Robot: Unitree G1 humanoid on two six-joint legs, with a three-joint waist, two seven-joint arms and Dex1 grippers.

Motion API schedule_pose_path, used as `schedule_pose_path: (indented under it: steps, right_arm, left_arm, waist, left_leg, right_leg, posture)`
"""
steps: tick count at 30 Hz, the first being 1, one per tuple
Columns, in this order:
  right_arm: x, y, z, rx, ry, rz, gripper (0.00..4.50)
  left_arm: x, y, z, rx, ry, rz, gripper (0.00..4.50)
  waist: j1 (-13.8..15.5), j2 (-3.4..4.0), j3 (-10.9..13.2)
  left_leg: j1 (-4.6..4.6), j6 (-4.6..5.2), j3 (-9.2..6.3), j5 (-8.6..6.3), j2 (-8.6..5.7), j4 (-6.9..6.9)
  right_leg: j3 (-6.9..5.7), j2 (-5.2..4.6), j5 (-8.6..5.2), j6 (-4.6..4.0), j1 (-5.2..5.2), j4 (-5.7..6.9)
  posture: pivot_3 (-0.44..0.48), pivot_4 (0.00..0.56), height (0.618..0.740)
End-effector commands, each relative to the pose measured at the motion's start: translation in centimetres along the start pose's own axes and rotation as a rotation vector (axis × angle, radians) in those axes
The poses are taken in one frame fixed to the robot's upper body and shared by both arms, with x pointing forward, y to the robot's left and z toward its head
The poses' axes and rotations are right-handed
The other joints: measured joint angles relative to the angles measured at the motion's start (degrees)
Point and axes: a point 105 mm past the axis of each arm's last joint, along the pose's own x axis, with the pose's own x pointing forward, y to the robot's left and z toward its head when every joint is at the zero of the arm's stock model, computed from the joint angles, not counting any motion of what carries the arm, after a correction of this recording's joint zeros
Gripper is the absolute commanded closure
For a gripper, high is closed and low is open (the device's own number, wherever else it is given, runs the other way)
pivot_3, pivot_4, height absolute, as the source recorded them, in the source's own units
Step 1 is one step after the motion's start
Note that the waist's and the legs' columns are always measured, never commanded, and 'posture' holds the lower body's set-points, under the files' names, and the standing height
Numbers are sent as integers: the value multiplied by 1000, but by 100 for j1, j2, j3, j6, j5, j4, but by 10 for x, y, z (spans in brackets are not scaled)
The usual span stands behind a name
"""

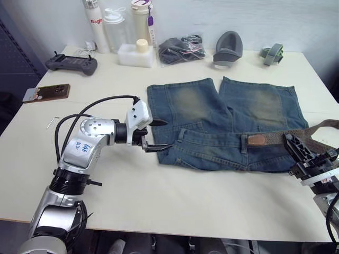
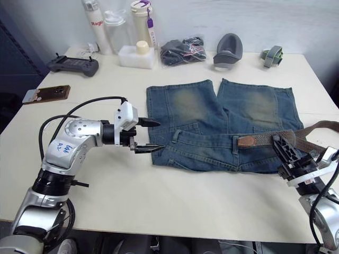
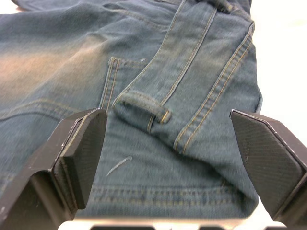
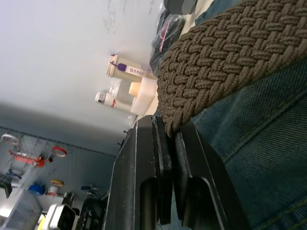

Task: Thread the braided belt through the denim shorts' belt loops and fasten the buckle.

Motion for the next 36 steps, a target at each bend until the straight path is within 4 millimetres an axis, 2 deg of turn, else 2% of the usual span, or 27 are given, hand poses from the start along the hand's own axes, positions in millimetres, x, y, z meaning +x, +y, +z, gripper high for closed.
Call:
schedule_pose_path:
  steps: [1,8,16,22,27,29,31,33,35,36]
  right_arm:
    - [-2,-5,10,-44,-14,-6,4478]
    - [11,-10,1,-50,-6,8,4478]
    - [23,2,-15,61,1,91,4478]
    - [34,-5,-62,80,118,31,4478]
    - [55,11,-110,173,159,58,4478]
    - [59,12,-121,168,172,40,4478]
    - [60,7,-123,155,164,0,4478]
    - [56,-6,-123,116,173,-79,4478]
    - [50,-11,-115,120,148,-102,3657]
    - [48,-10,-111,117,139,-96,3385]
  left_arm:
    - [-1,-2,12,62,-16,-9,0]
    - [-3,-2,13,62,-15,-6,0]
    - [-4,-2,11,56,-13,0,0]
    - [-4,-3,11,53,-12,4,0]
    - [0,-5,12,50,-23,-4,0]
    - [1,-6,12,50,-24,-10,0]
    - [2,-7,12,52,-24,-12,0]
    - [2,-7,12,53,-25,-12,0]
    - [4,-6,12,54,-28,-14,0]
    - [5,-7,12,59,-25,-17,0]
  waist:
    - [13,0,0]
    - [21,0,0]
    - [26,1,0]
    - [-22,2,-1]
    - [-135,2,-2]
    - [-157,2,-2]
    - [-172,1,-3]
    - [-173,-5,-7]
    - [-154,-10,-10]
    - [-137,-10,-10]
  left_leg:
    - [0,0,0,0,0,-1]
    - [-1,0,0,0,0,0]
    - [-1,0,-2,0,1,0]
    - [0,-1,-2,0,6,-1]
    - [1,-3,-6,1,8,-1]
    - [4,-4,-5,2,10,-1]
    - [6,-6,-5,3,11,0]
    - [7,-9,-5,4,12,0]
    - [8,-10,-6,5,12,0]
    - [8,-10,-5,5,12,1]
  right_leg:
    - [0,0,0,0,0,0]
    - [0,-1,0,1,0,-1]
    - [-2,-2,0,1,0,0]
    - [-2,2,0,0,0,2]
    - [-3,4,0,0,-1,6]
    - [-2,7,0,0,-1,9]
    - [-1,9,0,0,-2,13]
    - [-1,12,0,-1,-2,13]
    - [-1,12,0,-2,-1,14]
    - [-2,11,-1,-2,-1,14]
  posture:
    - [0,150,656]
    - [0,150,656]
    - [0,150,656]
    - [0,150,656]
    - [0,150,656]
    - [0,150,656]
    - [0,150,656]
    - [0,150,656]
    - [0,150,656]
    - [0,150,656]
